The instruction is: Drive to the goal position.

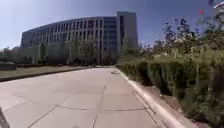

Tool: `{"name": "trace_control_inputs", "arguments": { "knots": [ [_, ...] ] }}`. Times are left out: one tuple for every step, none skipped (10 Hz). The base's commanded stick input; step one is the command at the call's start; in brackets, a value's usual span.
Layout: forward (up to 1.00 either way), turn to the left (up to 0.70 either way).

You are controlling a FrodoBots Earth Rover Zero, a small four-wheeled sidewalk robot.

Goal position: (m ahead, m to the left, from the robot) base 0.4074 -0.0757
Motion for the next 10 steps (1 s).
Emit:
{"name": "trace_control_inputs", "arguments": {
  "knots": [
    [0.7,-0.01],
    [0.7,-0.01],
    [0.7,-0.01],
    [0.7,-0.01],
    [0.7,-0.01],
    [0.7,-0.01],
    [0.7,-0.01],
    [0.7,-0.01],
    [0.7,-0.01],
    [0.7,-0.01]
  ]
}}
